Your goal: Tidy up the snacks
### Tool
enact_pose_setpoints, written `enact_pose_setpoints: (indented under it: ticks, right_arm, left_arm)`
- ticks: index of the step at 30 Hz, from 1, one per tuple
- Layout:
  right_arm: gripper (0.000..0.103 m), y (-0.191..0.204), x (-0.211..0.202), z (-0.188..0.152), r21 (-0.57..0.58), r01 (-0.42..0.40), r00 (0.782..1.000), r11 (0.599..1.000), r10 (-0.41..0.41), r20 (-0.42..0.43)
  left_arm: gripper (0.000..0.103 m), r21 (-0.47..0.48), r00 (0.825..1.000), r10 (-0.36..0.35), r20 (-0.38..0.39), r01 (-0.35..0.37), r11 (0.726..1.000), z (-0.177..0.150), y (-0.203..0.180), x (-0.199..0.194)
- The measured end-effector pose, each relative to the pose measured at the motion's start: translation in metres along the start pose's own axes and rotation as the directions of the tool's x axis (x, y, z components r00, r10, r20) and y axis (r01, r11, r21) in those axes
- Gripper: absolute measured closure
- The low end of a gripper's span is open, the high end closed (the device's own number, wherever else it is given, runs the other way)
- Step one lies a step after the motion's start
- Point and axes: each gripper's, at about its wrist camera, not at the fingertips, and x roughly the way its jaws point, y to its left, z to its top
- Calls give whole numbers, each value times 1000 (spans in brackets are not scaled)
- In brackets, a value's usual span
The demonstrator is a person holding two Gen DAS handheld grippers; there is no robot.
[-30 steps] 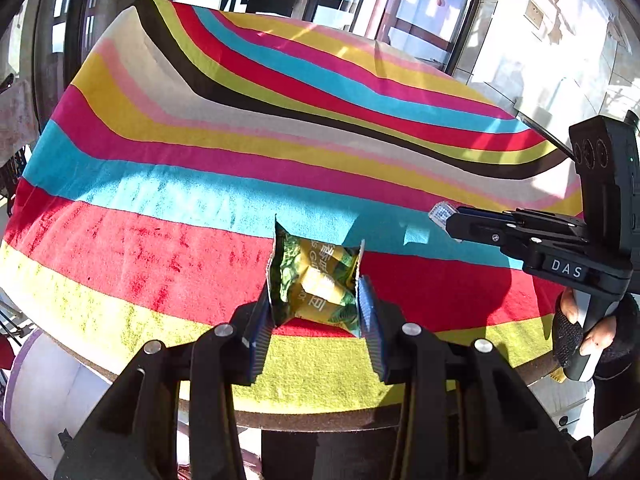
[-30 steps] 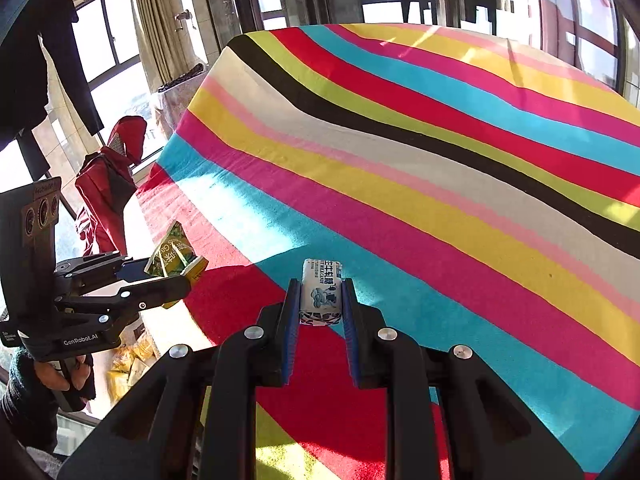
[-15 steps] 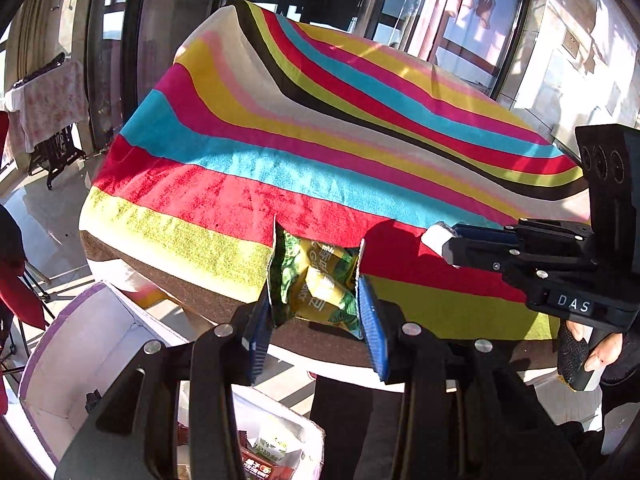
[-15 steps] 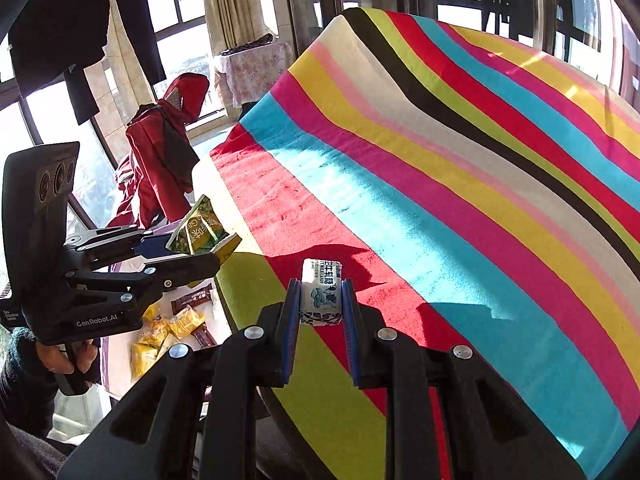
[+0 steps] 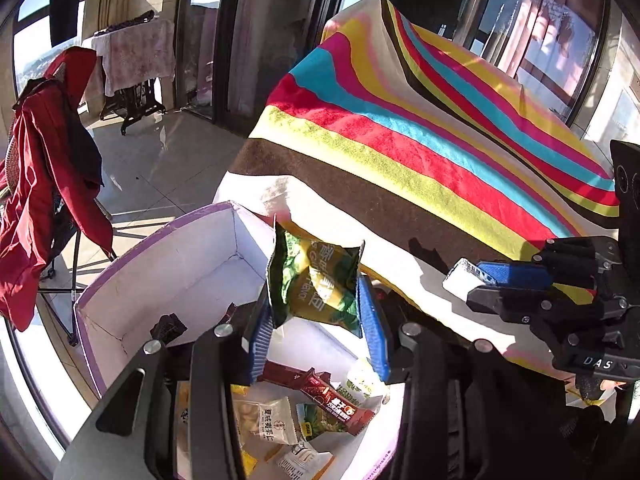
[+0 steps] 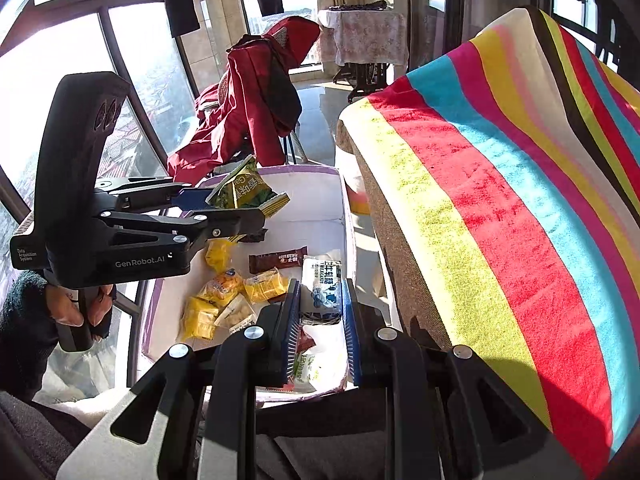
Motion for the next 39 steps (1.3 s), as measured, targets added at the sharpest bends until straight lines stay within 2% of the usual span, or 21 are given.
enact_pose_setpoints:
  ticks: [9, 16, 18, 19, 20, 21, 23, 27, 29, 32, 34, 35, 36, 37, 38, 39]
  right_arm:
    - [83, 36, 42, -5, -80, -94, 990, 992, 85, -110]
    - [81, 44, 43, -2, -85, -177, 981, 980, 170, -92]
    - [70, 42, 39, -1, -78, -188, 981, 979, 182, -70]
    - [52, 40, 37, -1, -72, -183, 982, 980, 179, -60]
    - [28, 39, 34, -2, -61, -176, 984, 983, 173, -46]
    - [21, 37, 30, -3, -53, -174, 985, 983, 172, -32]
    - [19, 33, 24, -6, -49, -182, 983, 982, 181, -28]
    - [15, 29, 10, -13, -59, -165, 986, 984, 163, -48]
    - [15, 26, 3, -16, -50, -157, 986, 986, 154, -60]
    - [15, 22, -10, -17, -25, -145, 988, 989, 144, -47]
    - [15, 19, -16, -15, 15, -122, 992, 992, 122, -22]
    - [15, 17, -19, -15, 45, -114, 993, 992, 115, -16]
    - [15, 15, -16, -11, 79, -113, 993, 990, 115, -16]
    - [15, 11, -14, -10, 118, -117, 993, 986, 120, -21]
    - [15, 8, -11, -10, 159, -117, 992, 980, 123, -29]
    - [15, 3, -5, -10, 202, -112, 991, 973, 123, -45]
  left_arm:
    - [63, -80, 994, 95, -50, -99, 992, -21, 40, 5]
    - [60, -98, 990, 141, -4, -141, 985, -19, 46, -2]
    - [52, -112, 987, 153, 54, -147, 983, -16, 46, -11]
    - [31, -121, 984, 153, 92, -142, 982, -14, 47, -17]
    - [18, -130, 978, 156, 138, -138, 982, -11, 46, -25]
    - [3, -134, 967, 161, 196, -136, 982, -9, 46, -36]
    - [2, -114, 945, 163, 284, -135, 984, -2, 41, -55]
    - [2, -78, 915, 204, 348, -189, 979, 19, 29, -80]
    - [2, -77, 878, 245, 411, -235, 969, 26, 19, -99]
    - [2, -123, 814, 347, 466, -329, 936, 34, 5, -124]
    - [2, -170, 784, 413, 463, -379, 910, 36, 0, -130]
    - [2, -199, 775, 448, 445, -402, 894, 35, -1, -129]
    - [2, -221, 775, 476, 416, -422, 879, 34, 0, -124]
    - [2, -222, 787, 483, 384, -429, 876, 33, 1, -115]
    - [2, -204, 813, 470, 342, -424, 882, 32, 2, -104]
    - [2, -187, 851, 450, 272, -412, 892, 30, 5, -89]
